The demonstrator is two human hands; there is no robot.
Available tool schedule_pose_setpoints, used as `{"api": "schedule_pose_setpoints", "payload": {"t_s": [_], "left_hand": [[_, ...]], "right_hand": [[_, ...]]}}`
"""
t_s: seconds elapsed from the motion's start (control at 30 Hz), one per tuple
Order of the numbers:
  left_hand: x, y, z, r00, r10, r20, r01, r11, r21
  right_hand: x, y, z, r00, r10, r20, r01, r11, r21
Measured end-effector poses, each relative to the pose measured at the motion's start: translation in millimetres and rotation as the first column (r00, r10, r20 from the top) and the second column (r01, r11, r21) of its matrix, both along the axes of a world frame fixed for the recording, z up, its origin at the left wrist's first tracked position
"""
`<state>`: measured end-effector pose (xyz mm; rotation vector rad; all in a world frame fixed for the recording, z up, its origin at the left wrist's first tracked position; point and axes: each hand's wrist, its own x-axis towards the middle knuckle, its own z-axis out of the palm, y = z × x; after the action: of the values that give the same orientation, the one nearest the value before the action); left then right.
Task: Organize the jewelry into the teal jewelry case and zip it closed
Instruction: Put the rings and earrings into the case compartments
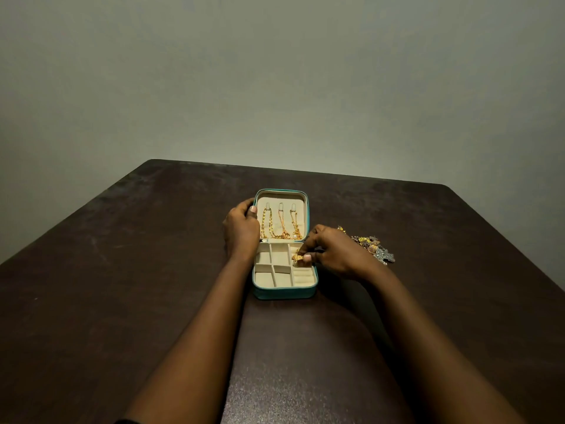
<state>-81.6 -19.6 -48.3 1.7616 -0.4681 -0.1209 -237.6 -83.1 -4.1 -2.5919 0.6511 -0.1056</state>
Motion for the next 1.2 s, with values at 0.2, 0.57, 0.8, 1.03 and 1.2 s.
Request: {"api": "schedule_pose_setpoints", "payload": {"t_s": [0.2, 0.57, 0.8, 1.03, 1.2], "left_hand": [[0.5, -1.4, -0.7, 1.000, -0.002, -0.001, 0.002, 1.000, -0.010], [2.8, -0.2, -2.1, 1.000, -0.003, 0.005, 0.003, 1.000, -0.019], [2.4, -0.6, -2.4, 1.000, -0.001, 0.004, 0.001, 1.000, -0.017], [2.0, -0.4, -2.3, 1.000, 0.001, 0.003, -0.001, 1.000, -0.007], [1.3, 0.0, -1.3, 1.000, 0.001, 0.006, -0.001, 1.000, 0.000]], "right_hand": [[0.1, 0.6, 0.3, 1.000, -0.016, -0.006, 0.016, 0.998, -0.067], [0.3, 1.0, 2.9, 0.997, -0.071, 0.007, 0.071, 0.997, 0.027], [-2.6, -0.2, 2.8, 0.988, -0.136, 0.077, 0.122, 0.980, 0.159], [-5.2, -3.5, 1.2, 0.976, -0.180, 0.124, 0.125, 0.925, 0.359], [-3.5, -1.7, -2.8, 0.965, -0.221, 0.141, 0.157, 0.917, 0.366]]}}
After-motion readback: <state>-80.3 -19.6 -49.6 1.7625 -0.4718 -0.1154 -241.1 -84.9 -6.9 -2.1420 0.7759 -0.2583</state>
